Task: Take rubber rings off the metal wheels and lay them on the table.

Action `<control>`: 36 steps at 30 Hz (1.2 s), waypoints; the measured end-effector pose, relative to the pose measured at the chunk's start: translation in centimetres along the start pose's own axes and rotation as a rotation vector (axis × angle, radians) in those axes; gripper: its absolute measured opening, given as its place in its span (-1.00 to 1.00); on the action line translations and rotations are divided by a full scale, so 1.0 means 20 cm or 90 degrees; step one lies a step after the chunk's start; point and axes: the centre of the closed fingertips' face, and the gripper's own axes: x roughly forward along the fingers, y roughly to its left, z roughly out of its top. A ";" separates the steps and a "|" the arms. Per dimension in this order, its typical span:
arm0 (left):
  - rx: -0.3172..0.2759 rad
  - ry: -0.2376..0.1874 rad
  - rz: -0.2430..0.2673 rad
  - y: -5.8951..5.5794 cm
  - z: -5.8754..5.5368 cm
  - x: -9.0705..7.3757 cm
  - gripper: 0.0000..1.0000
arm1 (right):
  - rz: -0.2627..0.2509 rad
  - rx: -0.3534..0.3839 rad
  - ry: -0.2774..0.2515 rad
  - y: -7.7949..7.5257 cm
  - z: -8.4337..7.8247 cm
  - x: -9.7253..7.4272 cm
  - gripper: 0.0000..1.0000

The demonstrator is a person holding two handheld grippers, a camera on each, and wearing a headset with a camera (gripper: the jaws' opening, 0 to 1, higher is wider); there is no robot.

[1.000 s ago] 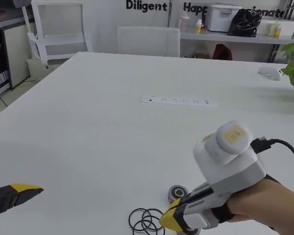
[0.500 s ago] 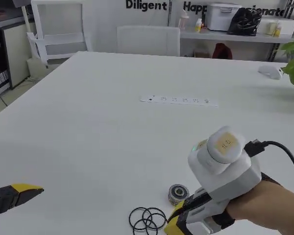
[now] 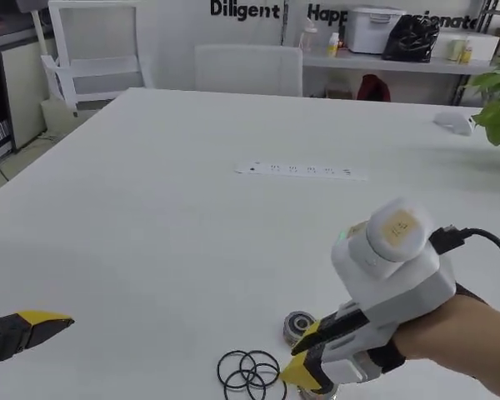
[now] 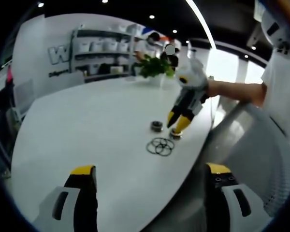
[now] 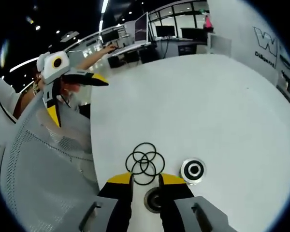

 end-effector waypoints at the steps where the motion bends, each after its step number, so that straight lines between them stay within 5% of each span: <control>1: -0.002 -0.001 -0.003 -0.01 0.00 0.00 0.90 | 0.004 -0.005 -0.006 0.01 0.02 -0.01 -0.63; 5: -0.004 -0.009 -0.004 0.00 0.02 0.00 0.93 | -0.010 -0.040 0.004 0.02 0.02 -0.02 -0.62; 12: 0.000 -0.006 -0.004 0.00 0.01 -0.01 0.95 | -0.009 -0.040 -0.027 0.03 0.06 -0.10 -0.52; 17: -0.002 -0.002 -0.003 0.01 -0.01 -0.02 0.95 | -0.021 -0.028 -0.093 0.03 0.12 -0.21 -0.27; 25: -0.002 0.000 -0.003 0.01 -0.01 -0.01 0.98 | -0.059 -0.035 -0.111 0.01 0.04 -0.32 -0.02; 29: 0.000 -0.007 -0.002 0.01 0.00 -0.02 1.00 | -0.075 -0.036 -0.138 0.00 0.01 -0.40 0.20; 36: -0.005 0.002 -0.002 0.02 -0.02 -0.01 1.00 | -0.110 0.010 -0.196 -0.05 -0.05 -0.51 0.30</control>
